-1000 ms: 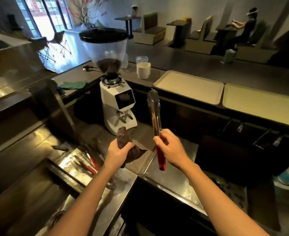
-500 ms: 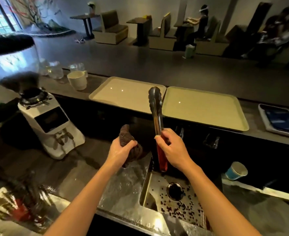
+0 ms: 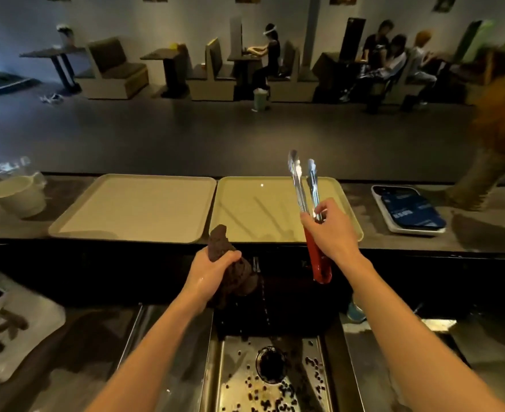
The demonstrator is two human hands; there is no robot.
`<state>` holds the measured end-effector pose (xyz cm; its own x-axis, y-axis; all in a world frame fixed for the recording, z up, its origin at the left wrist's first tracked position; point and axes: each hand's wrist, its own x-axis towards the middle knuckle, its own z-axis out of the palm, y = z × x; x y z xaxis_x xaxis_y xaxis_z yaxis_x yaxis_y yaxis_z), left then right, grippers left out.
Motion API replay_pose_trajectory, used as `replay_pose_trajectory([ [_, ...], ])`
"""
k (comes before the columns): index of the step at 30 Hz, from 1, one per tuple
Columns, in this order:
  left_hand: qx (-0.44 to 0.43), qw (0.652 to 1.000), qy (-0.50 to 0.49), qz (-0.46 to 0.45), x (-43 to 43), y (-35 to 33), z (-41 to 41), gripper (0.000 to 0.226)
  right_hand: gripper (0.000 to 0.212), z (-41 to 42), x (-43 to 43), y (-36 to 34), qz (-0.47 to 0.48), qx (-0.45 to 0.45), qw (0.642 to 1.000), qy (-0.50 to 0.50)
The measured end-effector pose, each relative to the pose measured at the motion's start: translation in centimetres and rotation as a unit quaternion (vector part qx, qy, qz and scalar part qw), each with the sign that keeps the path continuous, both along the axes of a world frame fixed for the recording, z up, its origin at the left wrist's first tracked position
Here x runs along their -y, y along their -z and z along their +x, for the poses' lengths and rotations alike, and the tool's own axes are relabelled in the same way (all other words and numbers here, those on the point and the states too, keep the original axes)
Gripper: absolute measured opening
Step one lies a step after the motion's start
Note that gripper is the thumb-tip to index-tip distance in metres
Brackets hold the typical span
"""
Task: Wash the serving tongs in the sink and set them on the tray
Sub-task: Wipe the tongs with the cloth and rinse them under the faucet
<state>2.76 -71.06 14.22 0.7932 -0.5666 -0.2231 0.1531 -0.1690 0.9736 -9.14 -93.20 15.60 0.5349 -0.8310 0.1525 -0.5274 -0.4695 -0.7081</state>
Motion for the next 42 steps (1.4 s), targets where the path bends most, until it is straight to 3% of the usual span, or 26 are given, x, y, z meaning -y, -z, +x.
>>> replay_pose_trajectory([
  [4, -0.005, 1.000, 0.022, -0.001, 2.5, -0.1, 0.2, 0.011, 0.036, 1.8, 5.1, -1.0, -0.050, -0.097, 0.994, 0.033],
  [8, -0.009, 1.000, 0.028, 0.003, 3.5, 0.0, 0.0, 0.009, 0.056, 3.7, 8.3, -0.8, -0.053, -0.175, 0.982, 0.036],
  [18, -0.018, 0.999, 0.020, 0.019, 3.4, 0.6, 1.0, 0.009, 0.049, 5.6, 8.8, 1.1, -0.110, -0.236, 0.965, 0.034],
  [22, -0.019, 0.999, 0.024, 0.017, 2.7, 0.8, 1.3, 0.007, 0.059, 6.1, 8.2, 1.3, -0.146, -0.277, 0.948, 0.050],
  [24, -0.020, 0.999, 0.021, 0.013, 2.2, 0.9, 1.4, 0.007, 0.062, 6.3, 7.5, 1.5, -0.170, -0.263, 0.948, 0.059],
  [28, -0.025, 1.000, 0.001, -0.001, 0.6, 1.2, 1.7, 0.005, 0.043, 6.7, 4.2, 1.2, -0.255, -0.160, 0.953, 0.027],
  [32, -0.046, 0.998, -0.039, -0.013, -2.1, 1.7, 2.3, 0.005, 0.031, 7.2, -2.0, 0.8, -0.185, -0.061, 0.976, -0.096],
  [42, -0.055, 0.985, -0.160, -0.019, -15.6, 3.3, 4.1, 0.006, 0.017, 11.4, -19.7, 4.0, -0.140, 0.018, 0.952, -0.273],
])
